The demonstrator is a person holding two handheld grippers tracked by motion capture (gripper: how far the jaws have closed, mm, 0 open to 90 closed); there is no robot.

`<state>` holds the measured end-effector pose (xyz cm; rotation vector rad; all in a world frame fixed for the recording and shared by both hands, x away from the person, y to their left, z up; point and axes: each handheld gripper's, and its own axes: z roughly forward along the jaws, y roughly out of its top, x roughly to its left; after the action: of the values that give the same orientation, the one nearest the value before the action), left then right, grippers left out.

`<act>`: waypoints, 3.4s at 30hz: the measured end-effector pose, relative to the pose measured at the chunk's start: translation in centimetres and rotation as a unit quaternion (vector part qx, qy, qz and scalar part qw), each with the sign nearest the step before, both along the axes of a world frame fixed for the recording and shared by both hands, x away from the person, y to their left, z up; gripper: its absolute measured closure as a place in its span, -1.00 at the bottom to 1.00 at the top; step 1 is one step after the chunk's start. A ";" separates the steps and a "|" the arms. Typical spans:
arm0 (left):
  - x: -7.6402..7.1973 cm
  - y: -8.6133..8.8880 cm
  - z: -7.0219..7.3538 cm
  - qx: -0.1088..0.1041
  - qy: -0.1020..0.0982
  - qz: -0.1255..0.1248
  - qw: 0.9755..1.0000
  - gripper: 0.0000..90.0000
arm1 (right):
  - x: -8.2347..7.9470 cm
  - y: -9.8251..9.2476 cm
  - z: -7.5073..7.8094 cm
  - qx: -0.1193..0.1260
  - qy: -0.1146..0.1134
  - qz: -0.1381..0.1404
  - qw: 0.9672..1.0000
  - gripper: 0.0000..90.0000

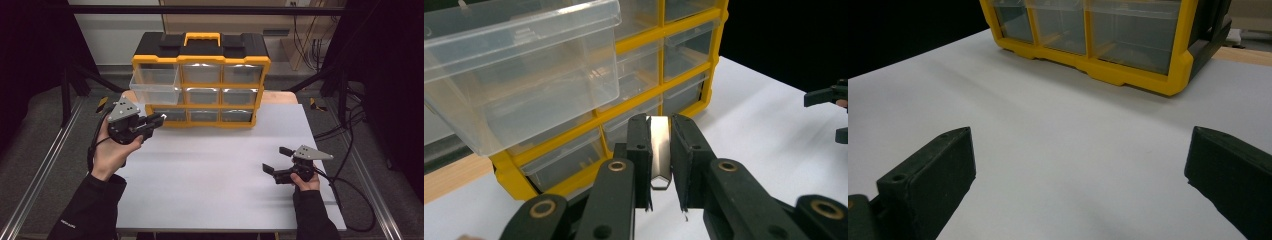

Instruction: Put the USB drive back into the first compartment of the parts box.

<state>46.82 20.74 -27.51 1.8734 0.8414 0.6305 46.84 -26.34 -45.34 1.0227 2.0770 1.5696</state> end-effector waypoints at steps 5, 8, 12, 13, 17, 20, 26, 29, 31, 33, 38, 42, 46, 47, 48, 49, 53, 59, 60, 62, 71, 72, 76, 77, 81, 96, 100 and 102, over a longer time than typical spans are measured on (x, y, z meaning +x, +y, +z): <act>0.0 0.0 0.6 0.002 -0.009 -0.001 1.000 0.75 | 0.0 0.0 0.0 0.000 0.000 0.000 1.000 -0.99; 0.0 0.1 0.9 0.002 -0.011 0.000 1.000 0.75 | 0.0 0.0 0.0 0.000 -0.001 0.000 1.000 -0.99; 0.0 0.3 1.3 0.000 -0.013 0.000 1.000 0.75 | 0.0 0.0 0.0 0.000 -0.001 0.000 1.000 -0.99; 0.0 0.3 1.4 0.000 -0.013 0.000 1.000 0.75 | 0.0 0.0 0.0 0.000 -0.001 0.000 1.000 -0.99; 0.0 0.5 1.8 -0.002 -0.016 0.001 1.000 0.75 | 0.0 0.0 0.0 0.000 0.000 0.000 1.000 -0.99; 0.0 0.6 2.2 -0.004 -0.018 0.002 1.000 0.75 | 0.0 0.0 0.0 0.000 -0.001 0.000 1.000 -0.99; 0.0 0.8 2.7 -0.004 -0.022 0.004 1.000 0.75 | 0.0 0.0 0.0 0.001 -0.001 0.000 1.000 -0.99; 0.1 0.8 3.0 -0.005 -0.024 0.005 1.000 0.75 | 0.0 0.0 0.0 0.001 0.000 0.000 1.000 -0.99; 0.2 0.8 3.2 -0.005 -0.024 0.007 1.000 0.76 | 0.0 0.0 0.0 0.000 -0.001 0.000 1.000 -0.99; 0.3 0.9 3.4 -0.006 -0.026 0.008 1.000 0.75 | 0.0 0.0 0.0 0.001 -0.001 0.000 1.000 -0.99; 0.3 0.8 4.1 -0.005 -0.024 0.008 1.000 0.75 | 0.0 0.0 0.0 0.001 -0.001 0.000 1.000 -0.99; 0.5 0.7 4.6 -0.010 -0.027 0.010 1.000 0.75 | 0.0 0.0 0.0 0.001 -0.001 0.000 1.000 -0.99; 0.8 0.6 5.0 -0.007 -0.028 0.011 1.000 0.75 | 0.0 0.0 0.0 0.002 -0.001 0.000 1.000 -0.99; 0.9 0.5 5.0 -0.009 -0.027 0.012 1.000 0.75 | 0.0 0.0 0.0 0.001 -0.001 0.000 1.000 -0.99; 1.0 0.6 5.1 -0.009 -0.027 0.012 1.000 0.76 | 0.0 0.0 0.0 0.001 -0.001 0.000 1.000 -0.99; 1.1 0.5 5.2 -0.011 -0.027 0.012 0.999 0.75 | 0.0 0.0 0.0 0.001 0.000 0.000 1.000 -0.99; 1.3 0.4 5.6 -0.007 -0.028 0.014 1.000 0.75 | 0.0 0.0 0.0 0.002 -0.001 0.000 1.000 -0.99; 1.6 0.2 6.0 -0.005 -0.027 0.016 0.999 0.75 | 0.0 -0.1 0.0 0.002 -0.001 0.000 1.000 -0.99; 1.7 0.2 6.1 -0.006 -0.029 0.016 0.999 0.75 | 0.0 0.0 0.0 0.001 -0.001 0.000 1.000 -0.99; 1.8 0.2 6.2 -0.007 -0.028 0.017 0.999 0.75 | 0.0 0.0 0.0 0.001 -0.001 0.000 1.000 -0.99; 2.4 0.3 6.9 -0.011 -0.030 0.024 0.999 0.75 | 0.0 0.0 0.0 0.001 -0.001 0.000 1.000 -0.99; 2.5 0.3 6.9 -0.011 -0.032 0.027 0.999 0.75 | 0.0 0.0 0.0 0.001 0.000 0.000 1.000 -0.99; 2.9 0.3 7.0 -0.015 -0.030 0.026 0.999 0.75 | 0.0 0.0 0.0 0.001 0.000 0.000 1.000 -0.99; 3.0 0.4 7.0 -0.015 -0.029 0.029 0.999 0.75 | 0.0 0.0 0.0 0.001 -0.001 0.000 1.000 -0.99; 3.3 0.4 7.1 -0.014 -0.028 0.033 0.999 0.75 | 0.0 0.0 0.0 0.002 -0.001 0.000 1.000 -0.99; 4.5 0.1 7.7 -0.012 -0.030 0.046 0.998 0.75 | 0.0 -0.1 0.0 0.002 -0.001 0.000 1.000 -0.99; 4.8 0.2 7.7 -0.013 -0.029 0.049 0.998 0.75 | 0.0 -0.1 0.0 0.001 -0.001 0.000 1.000 -0.99; 5.0 0.2 7.7 -0.009 -0.029 0.056 0.998 0.75 | 0.0 0.0 0.0 0.001 0.000 0.000 1.000 -0.99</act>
<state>51.86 20.94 -19.83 1.7932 0.9153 0.7402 46.83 -26.39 -45.31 1.0221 2.0753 1.5736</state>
